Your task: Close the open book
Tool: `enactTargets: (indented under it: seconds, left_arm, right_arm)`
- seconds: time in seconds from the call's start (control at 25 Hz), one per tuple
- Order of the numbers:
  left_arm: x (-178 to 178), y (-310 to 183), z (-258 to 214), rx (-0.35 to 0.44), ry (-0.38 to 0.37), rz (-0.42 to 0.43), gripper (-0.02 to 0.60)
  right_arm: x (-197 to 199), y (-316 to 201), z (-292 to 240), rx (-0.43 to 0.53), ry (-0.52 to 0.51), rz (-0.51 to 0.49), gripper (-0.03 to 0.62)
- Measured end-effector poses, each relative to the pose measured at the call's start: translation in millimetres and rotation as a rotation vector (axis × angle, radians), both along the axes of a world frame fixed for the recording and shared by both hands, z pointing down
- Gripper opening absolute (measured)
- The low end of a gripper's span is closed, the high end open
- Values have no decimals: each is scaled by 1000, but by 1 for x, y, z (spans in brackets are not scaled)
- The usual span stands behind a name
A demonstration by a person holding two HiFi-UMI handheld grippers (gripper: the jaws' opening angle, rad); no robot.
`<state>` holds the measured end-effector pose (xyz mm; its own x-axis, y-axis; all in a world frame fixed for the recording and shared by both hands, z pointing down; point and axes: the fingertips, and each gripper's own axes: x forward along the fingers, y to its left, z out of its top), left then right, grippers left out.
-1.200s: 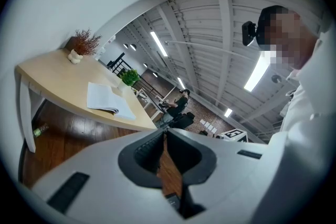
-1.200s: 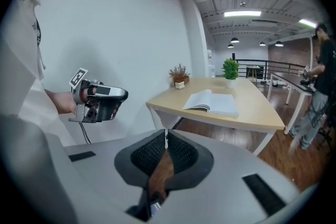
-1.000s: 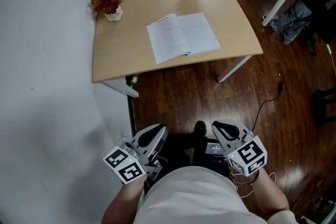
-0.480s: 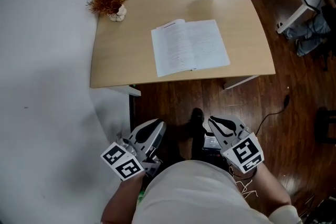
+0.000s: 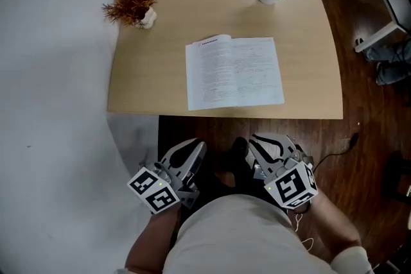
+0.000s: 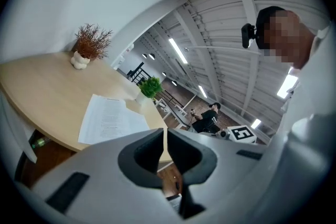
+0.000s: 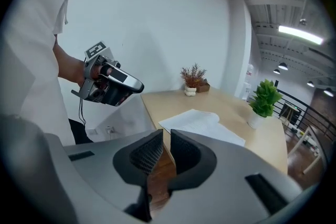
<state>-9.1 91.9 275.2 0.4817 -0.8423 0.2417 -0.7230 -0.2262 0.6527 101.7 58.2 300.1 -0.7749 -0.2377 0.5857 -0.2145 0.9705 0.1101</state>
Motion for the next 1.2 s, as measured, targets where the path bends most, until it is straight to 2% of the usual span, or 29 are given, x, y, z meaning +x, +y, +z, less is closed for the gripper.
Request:
enactTargets:
  seconds: [0.32, 0.56, 0.88, 1.2]
  left_arm:
    - [-27, -22, 21, -45, 17, -45, -3]
    - [-52, -34, 42, -65, 14, 8, -3]
    - [-76, -39, 68, -89, 23, 58, -2]
    - [-92, -40, 96, -121, 49, 60, -2]
  right_arm:
    - [-36, -16, 19, 5, 62, -93, 23]
    - [-76, -22, 34, 96, 141, -150, 35]
    - [-127, -20, 72, 217, 280, -293, 51]
    - [-157, -27, 118, 308, 426, -404, 63]
